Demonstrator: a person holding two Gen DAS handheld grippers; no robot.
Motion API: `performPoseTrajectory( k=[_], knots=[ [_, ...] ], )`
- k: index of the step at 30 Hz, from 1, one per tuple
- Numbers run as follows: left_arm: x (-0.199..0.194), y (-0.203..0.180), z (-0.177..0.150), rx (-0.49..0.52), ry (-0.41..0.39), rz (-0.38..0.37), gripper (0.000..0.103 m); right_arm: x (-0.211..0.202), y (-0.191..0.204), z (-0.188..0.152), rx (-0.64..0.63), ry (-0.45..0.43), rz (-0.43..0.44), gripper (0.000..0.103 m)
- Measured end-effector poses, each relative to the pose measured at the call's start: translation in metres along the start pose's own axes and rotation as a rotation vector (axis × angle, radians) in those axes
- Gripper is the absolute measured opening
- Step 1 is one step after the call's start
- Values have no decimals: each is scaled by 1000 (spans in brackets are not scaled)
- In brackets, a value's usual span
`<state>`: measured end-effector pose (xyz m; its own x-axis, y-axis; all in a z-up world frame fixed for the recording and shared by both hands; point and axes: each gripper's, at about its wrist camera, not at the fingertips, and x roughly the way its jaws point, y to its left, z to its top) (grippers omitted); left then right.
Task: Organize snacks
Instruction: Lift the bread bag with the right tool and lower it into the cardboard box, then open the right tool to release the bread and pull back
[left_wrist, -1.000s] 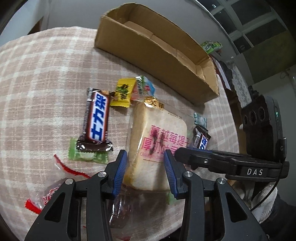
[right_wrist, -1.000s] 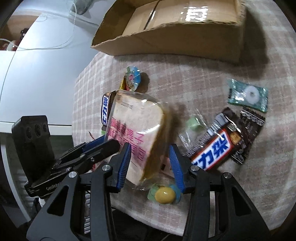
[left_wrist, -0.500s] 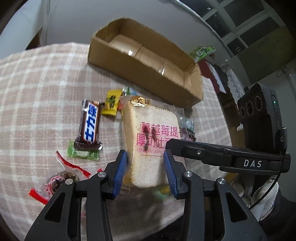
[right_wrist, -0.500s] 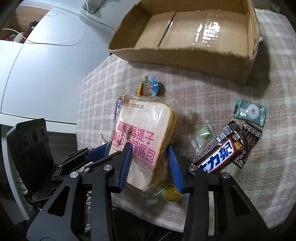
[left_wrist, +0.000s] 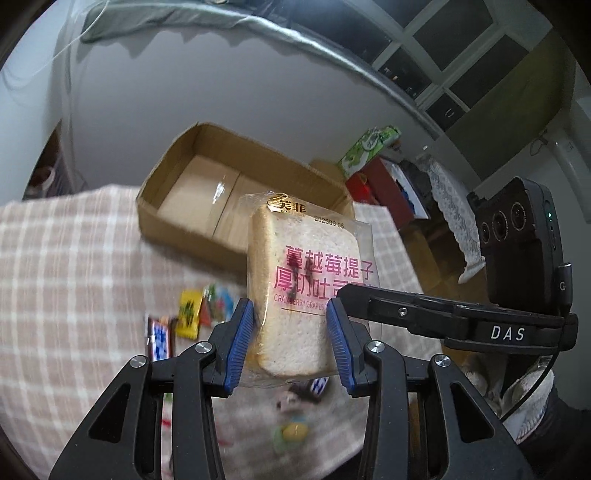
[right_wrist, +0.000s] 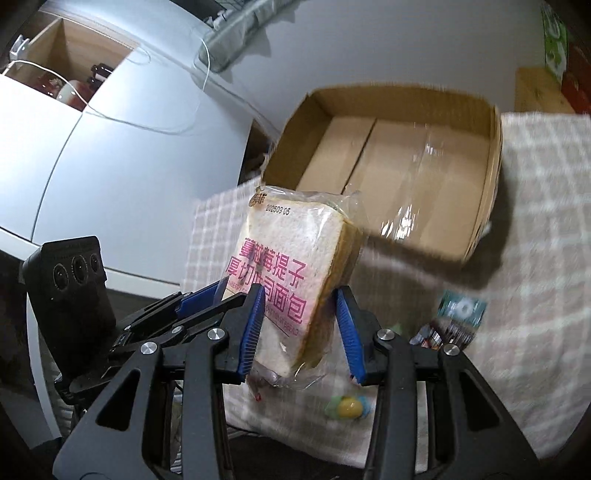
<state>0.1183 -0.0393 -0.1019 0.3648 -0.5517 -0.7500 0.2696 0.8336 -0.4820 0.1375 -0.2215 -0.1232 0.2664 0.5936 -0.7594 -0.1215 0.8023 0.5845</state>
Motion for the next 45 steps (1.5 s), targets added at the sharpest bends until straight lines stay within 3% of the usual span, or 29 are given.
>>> performPoseTrajectory(
  k=[13,28,31,45],
  knots=[
    [45,-8,54,30,8,21,38,2,-26,58,-10,-21,-54,42],
    [90,-1,71,39,61,38,37,28,-63,86,26,-6,-98,40],
    [97,0,71,42,81,75,37,29,-68,86,37,4,-129,41],
    [52,5,63,38,18,87,37,17,-55,76,-12,-28,-181,42]
  ],
)
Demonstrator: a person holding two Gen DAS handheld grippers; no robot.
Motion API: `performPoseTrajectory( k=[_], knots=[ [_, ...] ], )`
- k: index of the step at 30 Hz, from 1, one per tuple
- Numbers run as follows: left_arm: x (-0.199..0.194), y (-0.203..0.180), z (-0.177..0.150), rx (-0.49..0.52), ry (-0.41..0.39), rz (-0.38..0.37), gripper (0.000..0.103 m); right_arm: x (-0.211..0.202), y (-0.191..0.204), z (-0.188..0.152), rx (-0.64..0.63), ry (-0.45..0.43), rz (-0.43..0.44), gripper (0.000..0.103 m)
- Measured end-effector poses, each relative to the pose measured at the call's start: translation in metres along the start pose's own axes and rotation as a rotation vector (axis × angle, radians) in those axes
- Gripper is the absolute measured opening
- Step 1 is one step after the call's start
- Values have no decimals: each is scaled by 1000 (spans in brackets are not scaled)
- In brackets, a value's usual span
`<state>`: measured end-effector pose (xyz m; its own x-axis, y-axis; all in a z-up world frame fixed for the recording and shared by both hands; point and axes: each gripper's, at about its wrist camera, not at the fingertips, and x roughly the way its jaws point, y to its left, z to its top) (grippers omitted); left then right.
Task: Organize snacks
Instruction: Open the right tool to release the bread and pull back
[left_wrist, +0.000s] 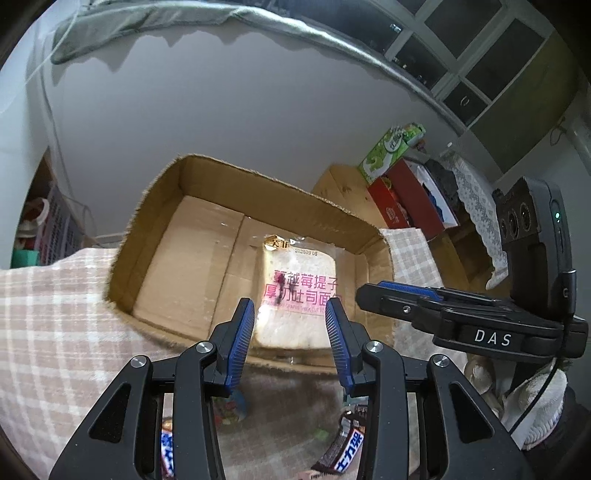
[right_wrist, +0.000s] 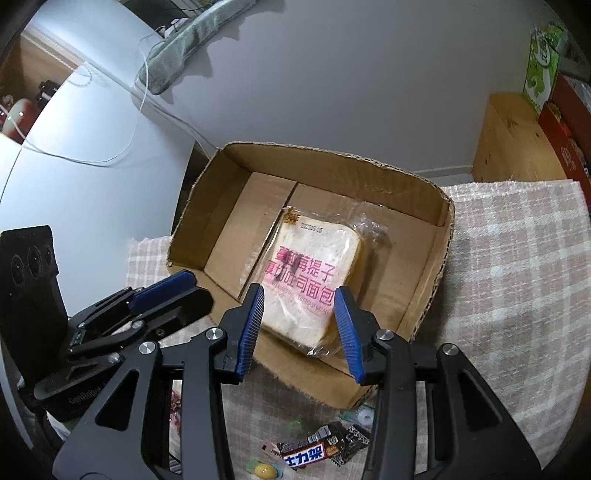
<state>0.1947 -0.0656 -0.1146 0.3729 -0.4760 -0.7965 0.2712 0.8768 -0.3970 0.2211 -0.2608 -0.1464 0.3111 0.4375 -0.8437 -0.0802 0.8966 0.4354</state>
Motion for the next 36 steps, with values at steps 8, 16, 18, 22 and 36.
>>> performPoseTrajectory(
  k=[8,16,18,22,36],
  knots=[
    [-52,16,-17,-40,-78,14,37,-35,20,-26,-85,-61,-36,62],
    [-97,37,-64,-88,-115,57,37,-57,34,-73,-163,-83,-16,63],
    [-106,41,-79,-97,-113,71,37,-59,36,-86,-182,-63,-10,63],
    [-118,51,-109,-138,-104,90,37,-59,45,-112,-243,-17,-30,63],
    [-98,43,-189,-120,42,76,37,-16,65,-201,-379,191,-12,63]
  ],
)
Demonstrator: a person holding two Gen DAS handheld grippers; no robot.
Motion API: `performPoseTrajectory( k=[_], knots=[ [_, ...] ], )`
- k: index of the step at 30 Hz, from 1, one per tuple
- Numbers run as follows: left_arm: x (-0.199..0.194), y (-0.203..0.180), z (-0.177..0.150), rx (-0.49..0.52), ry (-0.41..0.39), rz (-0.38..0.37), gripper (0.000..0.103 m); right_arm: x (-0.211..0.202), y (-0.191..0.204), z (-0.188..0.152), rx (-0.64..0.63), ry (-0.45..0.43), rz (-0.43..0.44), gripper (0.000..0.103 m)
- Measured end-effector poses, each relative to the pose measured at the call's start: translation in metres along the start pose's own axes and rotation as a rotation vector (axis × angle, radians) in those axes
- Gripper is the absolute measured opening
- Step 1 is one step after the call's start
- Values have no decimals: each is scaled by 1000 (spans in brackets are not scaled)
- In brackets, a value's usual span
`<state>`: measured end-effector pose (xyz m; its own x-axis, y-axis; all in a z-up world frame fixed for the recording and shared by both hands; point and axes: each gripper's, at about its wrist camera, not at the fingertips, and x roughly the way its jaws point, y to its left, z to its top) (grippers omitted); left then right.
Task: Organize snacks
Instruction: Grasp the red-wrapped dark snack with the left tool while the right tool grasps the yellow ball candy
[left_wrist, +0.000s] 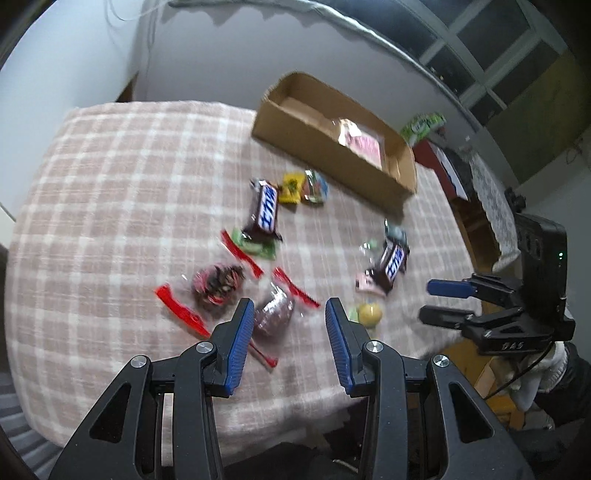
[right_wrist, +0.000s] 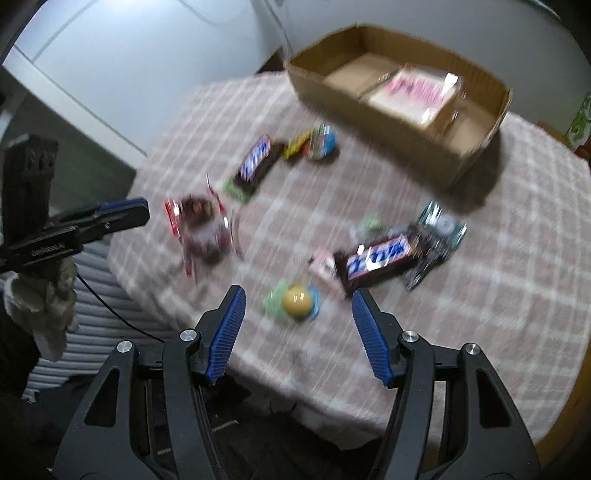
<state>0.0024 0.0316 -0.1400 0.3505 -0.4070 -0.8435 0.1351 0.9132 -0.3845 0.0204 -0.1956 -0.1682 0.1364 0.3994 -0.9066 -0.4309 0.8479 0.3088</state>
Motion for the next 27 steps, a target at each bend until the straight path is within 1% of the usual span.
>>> performPoseTrajectory(
  k=[3,6,12,16,18,27],
  knots=[
    [11,-7,-4,60,19,28,37,13,6,-9,-22,14,-26,63],
    [24,-11,-6,104,41,49,37,24,9,-13,-32,22,-36,56],
    [43,-10,-10,145,69,84,37,39,13,-13,-38,31,-45,55],
    [50,-9,-12,174,73,117,37,47,15,-11,-44,37,-46,52],
    [53,-8,-12,177,73,132,37,51,18,-12,-53,45,-52,50],
    [68,-3,-18,152,92,147,37,67,13,-12,-35,68,-73,40]
  ],
)
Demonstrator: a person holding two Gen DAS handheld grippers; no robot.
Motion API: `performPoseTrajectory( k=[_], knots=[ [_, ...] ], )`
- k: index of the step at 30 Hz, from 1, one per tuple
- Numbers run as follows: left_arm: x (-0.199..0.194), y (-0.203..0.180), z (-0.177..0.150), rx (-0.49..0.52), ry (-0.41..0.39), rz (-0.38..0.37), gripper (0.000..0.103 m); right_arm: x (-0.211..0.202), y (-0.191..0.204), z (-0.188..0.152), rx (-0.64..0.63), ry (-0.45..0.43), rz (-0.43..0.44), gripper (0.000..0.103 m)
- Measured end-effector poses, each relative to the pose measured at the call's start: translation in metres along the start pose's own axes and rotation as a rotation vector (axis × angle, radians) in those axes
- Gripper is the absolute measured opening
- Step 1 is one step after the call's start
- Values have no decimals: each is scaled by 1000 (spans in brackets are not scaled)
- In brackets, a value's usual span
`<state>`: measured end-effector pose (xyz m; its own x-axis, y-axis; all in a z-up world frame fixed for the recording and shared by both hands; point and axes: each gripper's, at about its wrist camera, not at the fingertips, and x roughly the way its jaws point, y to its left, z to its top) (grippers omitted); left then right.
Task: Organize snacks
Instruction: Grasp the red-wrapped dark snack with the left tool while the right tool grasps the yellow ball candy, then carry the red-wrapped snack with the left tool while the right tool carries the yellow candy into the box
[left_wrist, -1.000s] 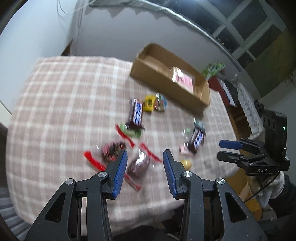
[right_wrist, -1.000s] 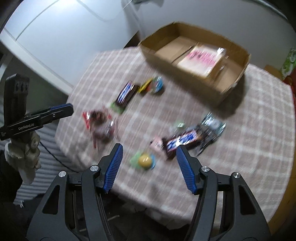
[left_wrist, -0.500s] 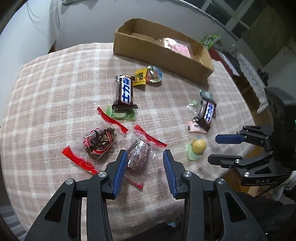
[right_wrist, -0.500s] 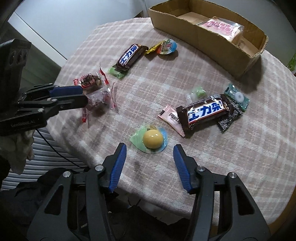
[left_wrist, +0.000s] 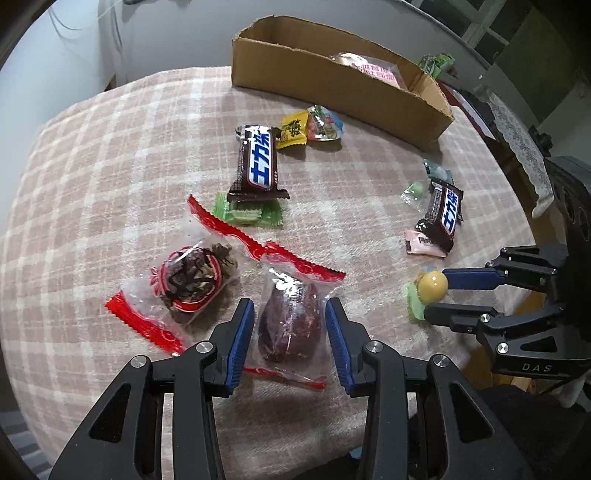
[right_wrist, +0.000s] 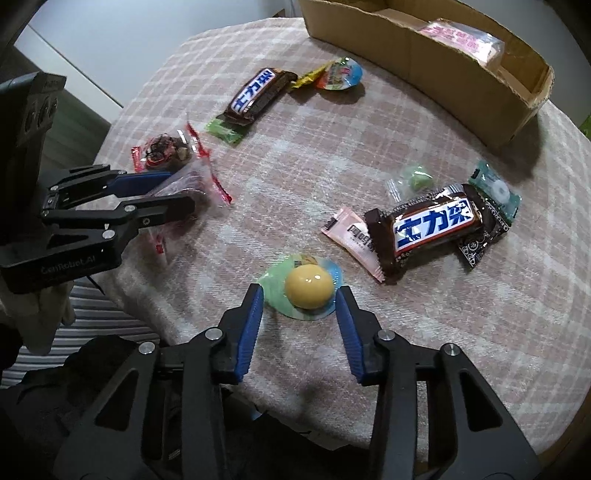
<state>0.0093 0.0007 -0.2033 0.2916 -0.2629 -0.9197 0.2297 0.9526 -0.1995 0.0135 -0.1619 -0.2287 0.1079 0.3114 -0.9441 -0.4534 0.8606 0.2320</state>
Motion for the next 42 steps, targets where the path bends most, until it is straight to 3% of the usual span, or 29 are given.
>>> performPoseTrajectory(
  k=[21,26,34,42],
  knots=[
    [5,5,-2,-17,-9,-18,35,5,5,11,-41,-16,-22,29],
    [4,5,-2,-22,-10,-22,35,5,2,13,-28,-9,-4,29],
    [4,5,-2,-25,-14,-25,35,6,12,15,-76,-26,-55,29],
    [-7,1,1,-31,-35,-53,34,-10,13,21,-59,-65,-13,28]
  ],
)
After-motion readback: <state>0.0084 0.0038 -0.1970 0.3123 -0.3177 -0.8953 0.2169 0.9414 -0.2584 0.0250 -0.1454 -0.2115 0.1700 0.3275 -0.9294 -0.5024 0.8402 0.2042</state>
